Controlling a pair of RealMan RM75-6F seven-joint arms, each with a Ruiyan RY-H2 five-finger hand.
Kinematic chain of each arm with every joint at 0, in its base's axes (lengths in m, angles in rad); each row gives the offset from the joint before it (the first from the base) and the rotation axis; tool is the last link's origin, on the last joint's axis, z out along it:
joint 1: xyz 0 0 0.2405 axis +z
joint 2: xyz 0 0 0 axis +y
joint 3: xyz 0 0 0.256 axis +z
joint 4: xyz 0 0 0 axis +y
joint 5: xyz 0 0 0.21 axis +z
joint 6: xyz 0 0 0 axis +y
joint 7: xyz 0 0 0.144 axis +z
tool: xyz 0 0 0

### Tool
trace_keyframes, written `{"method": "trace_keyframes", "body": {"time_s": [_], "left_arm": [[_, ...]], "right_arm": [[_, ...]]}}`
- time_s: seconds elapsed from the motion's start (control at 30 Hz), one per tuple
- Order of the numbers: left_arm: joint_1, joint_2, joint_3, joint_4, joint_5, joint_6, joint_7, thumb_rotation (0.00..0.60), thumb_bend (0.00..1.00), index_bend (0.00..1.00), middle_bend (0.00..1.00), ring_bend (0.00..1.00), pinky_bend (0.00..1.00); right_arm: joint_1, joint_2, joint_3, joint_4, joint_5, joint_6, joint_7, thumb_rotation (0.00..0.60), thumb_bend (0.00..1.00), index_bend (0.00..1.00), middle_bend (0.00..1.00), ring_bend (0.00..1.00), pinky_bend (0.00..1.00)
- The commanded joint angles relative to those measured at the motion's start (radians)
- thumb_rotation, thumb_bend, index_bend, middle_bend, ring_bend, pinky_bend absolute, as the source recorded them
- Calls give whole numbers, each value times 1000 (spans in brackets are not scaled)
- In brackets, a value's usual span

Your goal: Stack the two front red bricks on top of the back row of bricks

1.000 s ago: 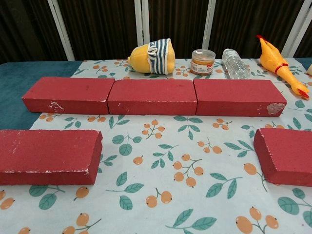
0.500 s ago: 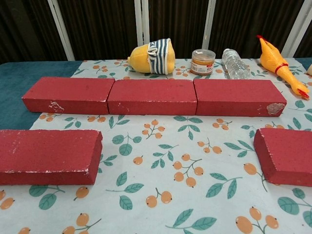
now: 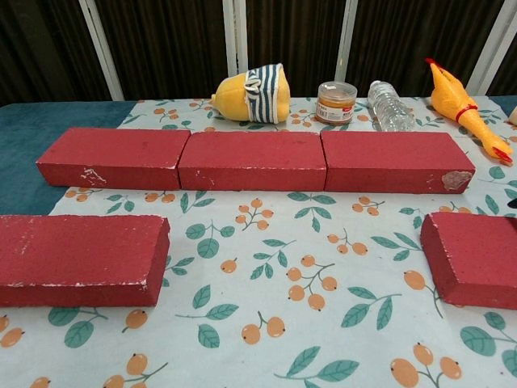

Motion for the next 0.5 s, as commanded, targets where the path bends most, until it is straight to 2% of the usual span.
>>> {"method": "trace_keyframes", "body": {"time_s": [0.03,0.37,0.5], "left_arm": [[1,-2,-1,0,-2,2,2,600,0,0,0,0,161],[-5,-11,-4,1,-13,-6,26,600,0,0,0,0,161],[-5,-13,-4,0,-15,-5,33,600,0,0,0,0,161]], "right_arm": [[11,-6,0,7,12,-3,-9,600,107,0,0,0,0],[53,-8,-11,18,70,-19,-55,600,107,0,3,0,0],[67,-8,-17,18,92,-19,-69,600,107,0,77,1,0]]}}
